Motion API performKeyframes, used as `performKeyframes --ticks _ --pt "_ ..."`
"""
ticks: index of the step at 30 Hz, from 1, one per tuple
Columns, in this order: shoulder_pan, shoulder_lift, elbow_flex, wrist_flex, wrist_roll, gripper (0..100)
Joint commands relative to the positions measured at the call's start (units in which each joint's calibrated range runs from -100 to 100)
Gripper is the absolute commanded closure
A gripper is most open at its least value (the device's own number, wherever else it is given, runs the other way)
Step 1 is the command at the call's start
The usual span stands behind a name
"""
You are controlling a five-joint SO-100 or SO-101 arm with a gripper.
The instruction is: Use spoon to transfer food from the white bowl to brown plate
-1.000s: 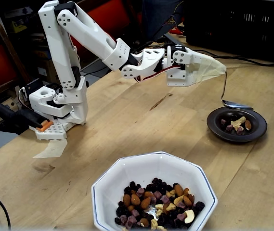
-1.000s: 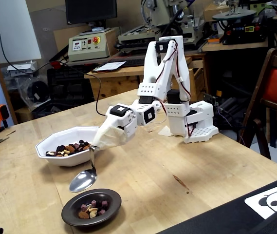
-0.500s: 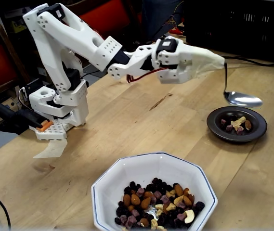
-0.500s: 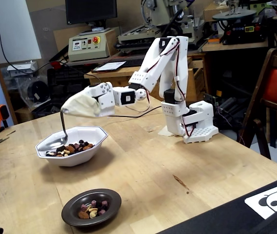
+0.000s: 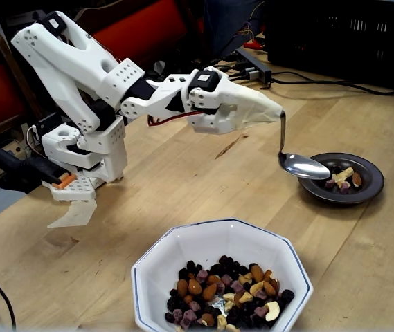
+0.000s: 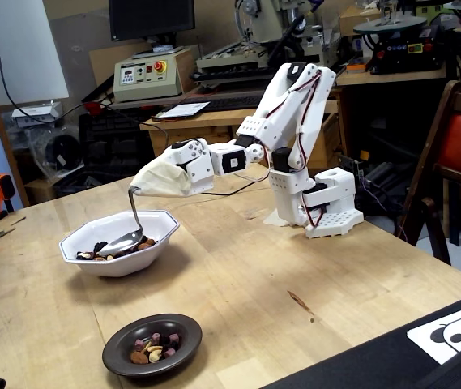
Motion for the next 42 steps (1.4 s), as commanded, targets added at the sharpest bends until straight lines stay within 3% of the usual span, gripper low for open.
performKeyframes --ticks 1,15,22,42 --pt "0.54 -7.81 -0.31 6.68 -0.10 97" --pt "3.51 -24.33 2.97 20.36 -0.10 97" --pt "8.69 -28.52 8.01 20.91 -0.15 97" --pt "8.84 -37.93 15.89 20.83 -0.20 97"
